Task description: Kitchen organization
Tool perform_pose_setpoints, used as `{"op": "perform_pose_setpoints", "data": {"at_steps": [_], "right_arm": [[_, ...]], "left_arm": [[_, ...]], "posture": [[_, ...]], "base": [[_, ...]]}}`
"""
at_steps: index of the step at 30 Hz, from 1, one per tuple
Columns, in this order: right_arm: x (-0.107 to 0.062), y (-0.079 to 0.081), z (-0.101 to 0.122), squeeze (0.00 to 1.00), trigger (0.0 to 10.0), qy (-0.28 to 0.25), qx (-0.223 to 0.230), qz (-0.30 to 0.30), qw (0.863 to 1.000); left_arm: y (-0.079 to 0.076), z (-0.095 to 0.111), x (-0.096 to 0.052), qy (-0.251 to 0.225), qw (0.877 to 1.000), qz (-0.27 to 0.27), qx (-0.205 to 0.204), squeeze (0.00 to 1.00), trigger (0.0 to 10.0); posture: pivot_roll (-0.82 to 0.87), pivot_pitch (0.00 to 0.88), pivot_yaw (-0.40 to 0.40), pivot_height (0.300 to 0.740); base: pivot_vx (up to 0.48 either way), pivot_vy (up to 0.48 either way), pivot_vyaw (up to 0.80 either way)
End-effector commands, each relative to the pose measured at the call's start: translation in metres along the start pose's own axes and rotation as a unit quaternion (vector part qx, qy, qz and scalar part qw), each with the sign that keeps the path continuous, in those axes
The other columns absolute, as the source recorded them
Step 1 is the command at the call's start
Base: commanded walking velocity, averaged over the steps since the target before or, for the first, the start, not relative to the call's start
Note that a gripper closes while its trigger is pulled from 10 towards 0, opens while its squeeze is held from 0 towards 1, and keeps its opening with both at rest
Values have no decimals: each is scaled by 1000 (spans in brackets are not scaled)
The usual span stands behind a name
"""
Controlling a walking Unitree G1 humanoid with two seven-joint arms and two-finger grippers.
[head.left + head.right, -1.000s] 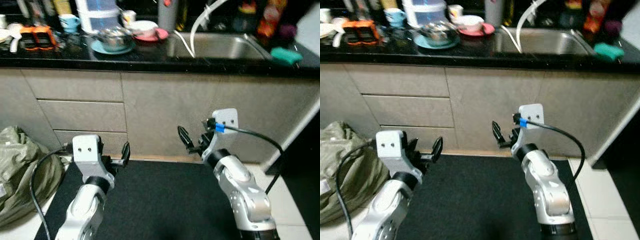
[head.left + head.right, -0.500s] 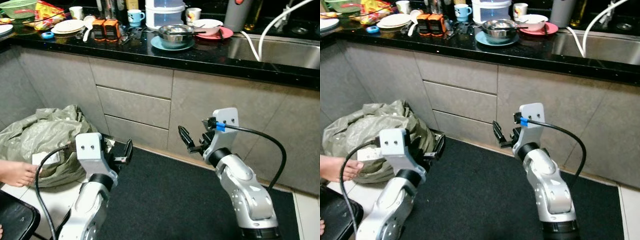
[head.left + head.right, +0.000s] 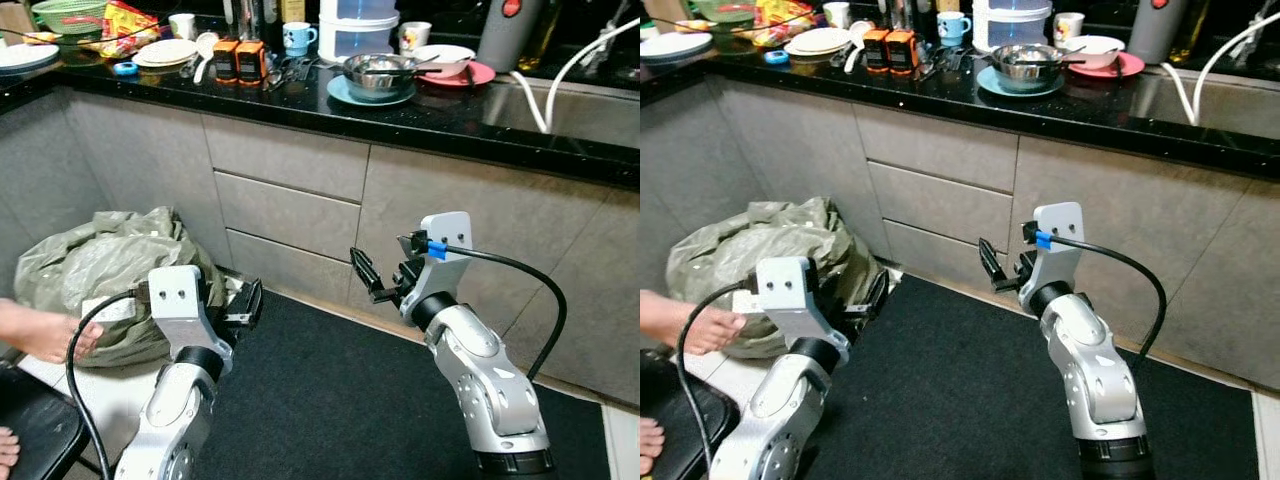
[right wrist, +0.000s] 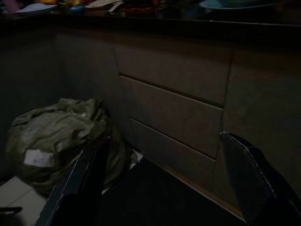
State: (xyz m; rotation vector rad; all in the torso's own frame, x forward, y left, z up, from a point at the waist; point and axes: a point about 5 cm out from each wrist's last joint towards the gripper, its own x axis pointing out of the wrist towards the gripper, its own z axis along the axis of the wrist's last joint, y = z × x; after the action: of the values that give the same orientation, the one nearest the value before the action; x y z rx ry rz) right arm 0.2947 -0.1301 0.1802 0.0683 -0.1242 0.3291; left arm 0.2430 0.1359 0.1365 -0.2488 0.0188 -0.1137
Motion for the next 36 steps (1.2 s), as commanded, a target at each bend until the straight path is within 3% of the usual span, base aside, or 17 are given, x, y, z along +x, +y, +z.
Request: {"op": "perform_pose_setpoints", "data": {"at_steps": [1,16,24,29,36], "right_arm": [[0,-5,-2,0,10000,-1,8,-14,1000],[0,-7,-2,0,10000,1,20,-24,1000],[0,-7,-1,0,10000,-5,31,-17,999],[1,-4,6,0,10000,-32,45,11,998],[13,5,40,0,10000,-114,87,50,988]], "left_arm": [[4,0,-2,2,1000,2,4,0,10000],[1,-2,-2,7,1000,-6,3,0,10000],[1,-2,-2,7,1000,-8,4,0,10000],[1,-3,-2,8,1000,-9,4,0,10000],[1,-4,-3,7,1000,-10,7,0,10000]], "posture": [[114,0,34,740],[116,0,34,740],[116,0,31,740],[119,0,30,740],[129,0,24,740]], "base": [[398,0,0],[404,0,0],[402,0,-483],[402,0,0],[404,0,0]]}}
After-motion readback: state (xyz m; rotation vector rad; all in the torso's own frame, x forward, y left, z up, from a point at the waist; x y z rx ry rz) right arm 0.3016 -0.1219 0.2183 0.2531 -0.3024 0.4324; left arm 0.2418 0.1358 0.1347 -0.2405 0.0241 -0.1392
